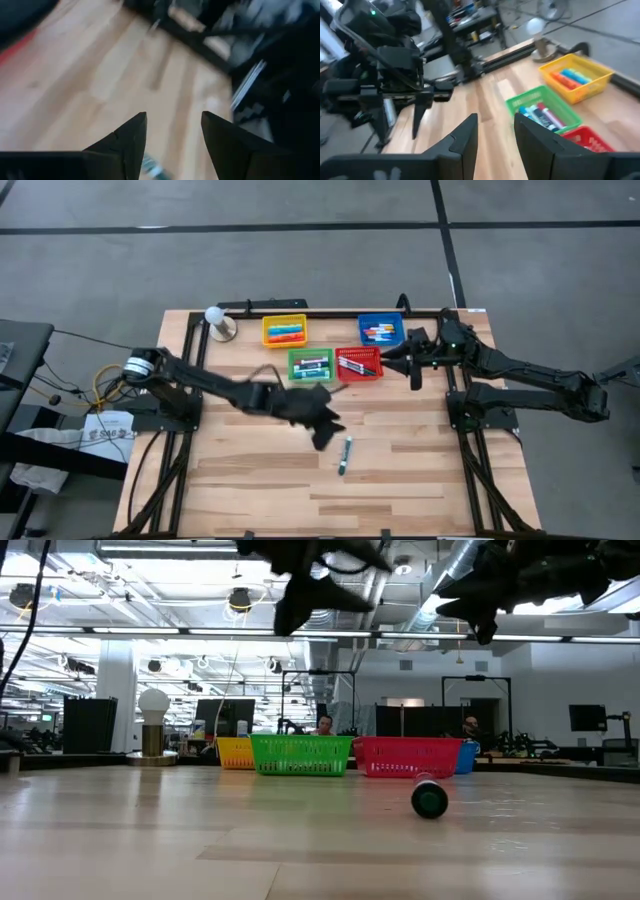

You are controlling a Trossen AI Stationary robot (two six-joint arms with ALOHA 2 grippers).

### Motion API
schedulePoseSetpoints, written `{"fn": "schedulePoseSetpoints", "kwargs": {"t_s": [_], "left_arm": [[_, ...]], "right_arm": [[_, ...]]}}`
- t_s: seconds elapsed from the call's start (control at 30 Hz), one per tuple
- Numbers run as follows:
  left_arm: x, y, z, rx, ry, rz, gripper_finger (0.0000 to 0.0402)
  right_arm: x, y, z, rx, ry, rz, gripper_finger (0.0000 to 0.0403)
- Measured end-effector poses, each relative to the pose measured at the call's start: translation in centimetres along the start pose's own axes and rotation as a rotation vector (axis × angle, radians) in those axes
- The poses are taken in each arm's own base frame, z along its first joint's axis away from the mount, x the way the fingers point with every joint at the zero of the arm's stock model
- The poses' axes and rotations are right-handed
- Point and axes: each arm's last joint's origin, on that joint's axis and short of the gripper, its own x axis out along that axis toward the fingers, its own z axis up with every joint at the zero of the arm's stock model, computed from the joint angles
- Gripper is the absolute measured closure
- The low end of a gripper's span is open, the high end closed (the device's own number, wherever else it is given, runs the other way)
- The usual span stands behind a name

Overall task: Pick & Place Markers
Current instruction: Put the dark green marker into the green bin

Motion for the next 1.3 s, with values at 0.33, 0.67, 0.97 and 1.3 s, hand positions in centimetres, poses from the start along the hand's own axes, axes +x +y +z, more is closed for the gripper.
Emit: {"fn": "schedulePoseSetpoints", "kwargs": {"t_s": [0.33,0.67,0.97,1.3], "left_arm": [[5.8,-4.1,-4.5,-0.250,-0.124,0.023,0.0213],[3.7,-4.4,-3.6,-0.186,-0.056,0.092,0.0213],[-5.0,-3.2,-3.3,0.009,-0.170,0.296,0.0213],[-11.0,-0.5,-5.4,-0.072,-0.257,0.216,0.0213]], "right_arm": [[0.0,0.3,-0.5,0.007,0.069,0.115,0.0285],[0.2,1.7,-0.9,-0.002,0.123,0.309,0.0285],[1.4,7.6,-3.4,-0.270,0.208,0.510,0.0285],[3.8,11.4,-5.3,-0.693,0.249,0.300,0.0285]]}}
